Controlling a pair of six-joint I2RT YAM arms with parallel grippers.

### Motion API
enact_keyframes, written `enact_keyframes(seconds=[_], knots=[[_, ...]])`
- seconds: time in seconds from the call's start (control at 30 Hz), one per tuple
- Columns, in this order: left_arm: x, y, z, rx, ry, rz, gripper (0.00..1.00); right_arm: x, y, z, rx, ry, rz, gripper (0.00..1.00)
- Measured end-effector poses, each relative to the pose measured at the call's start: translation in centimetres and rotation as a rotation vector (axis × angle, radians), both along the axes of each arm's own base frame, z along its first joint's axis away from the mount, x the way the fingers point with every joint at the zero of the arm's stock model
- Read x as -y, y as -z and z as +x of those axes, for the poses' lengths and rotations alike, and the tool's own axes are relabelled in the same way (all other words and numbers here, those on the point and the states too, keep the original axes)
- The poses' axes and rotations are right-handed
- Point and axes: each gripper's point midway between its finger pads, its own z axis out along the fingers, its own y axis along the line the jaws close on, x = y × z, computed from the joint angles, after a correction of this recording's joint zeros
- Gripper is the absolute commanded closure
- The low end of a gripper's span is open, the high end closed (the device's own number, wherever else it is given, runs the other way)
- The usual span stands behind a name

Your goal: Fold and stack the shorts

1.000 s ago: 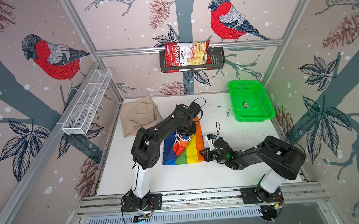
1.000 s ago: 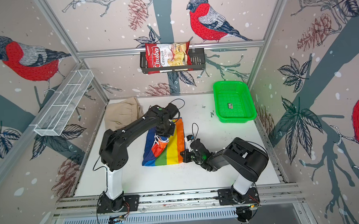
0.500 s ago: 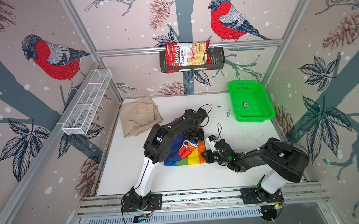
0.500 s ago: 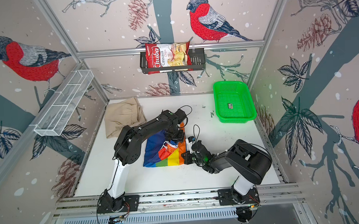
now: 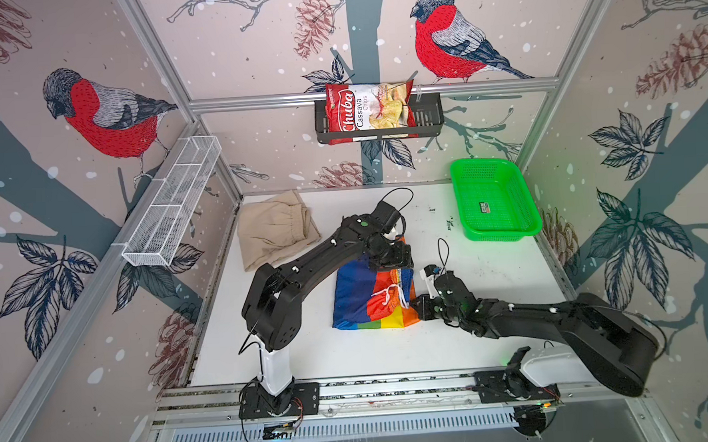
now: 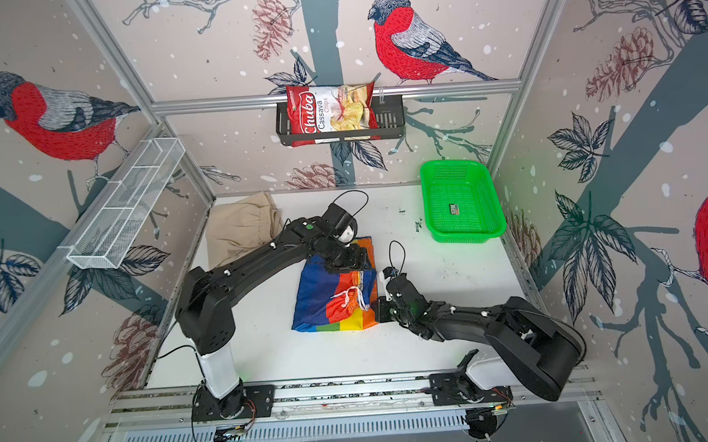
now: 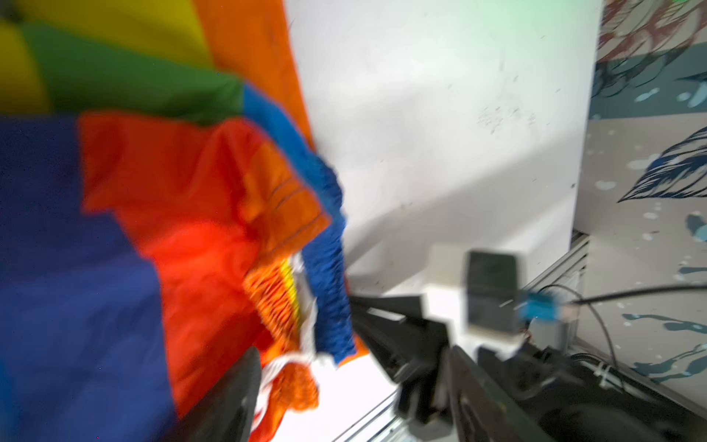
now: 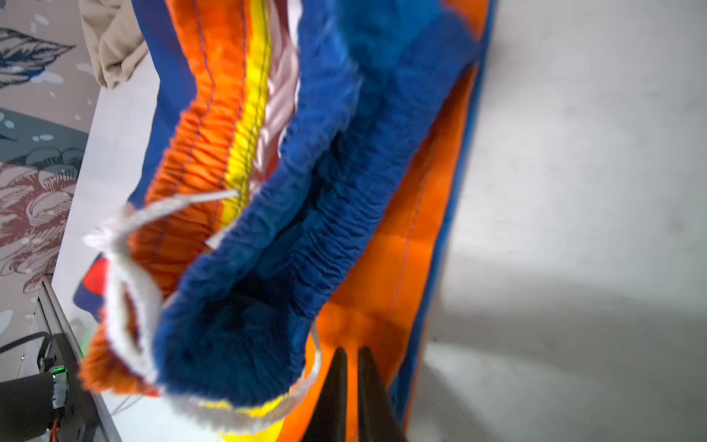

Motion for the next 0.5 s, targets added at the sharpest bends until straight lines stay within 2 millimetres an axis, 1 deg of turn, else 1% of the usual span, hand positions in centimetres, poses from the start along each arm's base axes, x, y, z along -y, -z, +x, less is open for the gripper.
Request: enact_keyframes(seconds=[0.13, 0.2, 0.27, 0.33, 0.37, 0.43, 0.5], knots=[[-3.2, 2.0, -1.9, -0.002, -0.02, 0.087, 0.37, 1.8, -1.8, 1.1, 0.017, 0.063, 0.014, 0.82], [-4.3, 3.2, -2.9, -0.003, -0.015, 0.123, 0.41, 2.4, -2.7, 1.8, 0.025, 0.09, 0.029, 0.79], [-5.1, 4.4, -4.1, -0.012, -0.008, 0.139, 0.44, 2.7, -3.9, 2.5, 0.031, 0.107, 0.048, 0.78], [-5.6, 5.6, -4.9, -0.022, -0.003, 0.148, 0.44, 1.9, -5.4, 3.3, 0.042, 0.095, 0.073, 0.78], [-5.8, 6.3, -5.2, -0.027, -0.002, 0.147, 0.45, 1.1, -6.4, 3.9, 0.055, 0.076, 0.089, 0.78], [-5.9, 7.3, -5.8, -0.041, -0.01, 0.136, 0.45, -0.3, -7.8, 5.0, 0.065, 0.052, 0.114, 0.78], [-5.6, 8.2, -6.3, -0.046, -0.004, 0.109, 0.45, -1.9, -8.8, 6.2, 0.066, 0.029, 0.132, 0.78]])
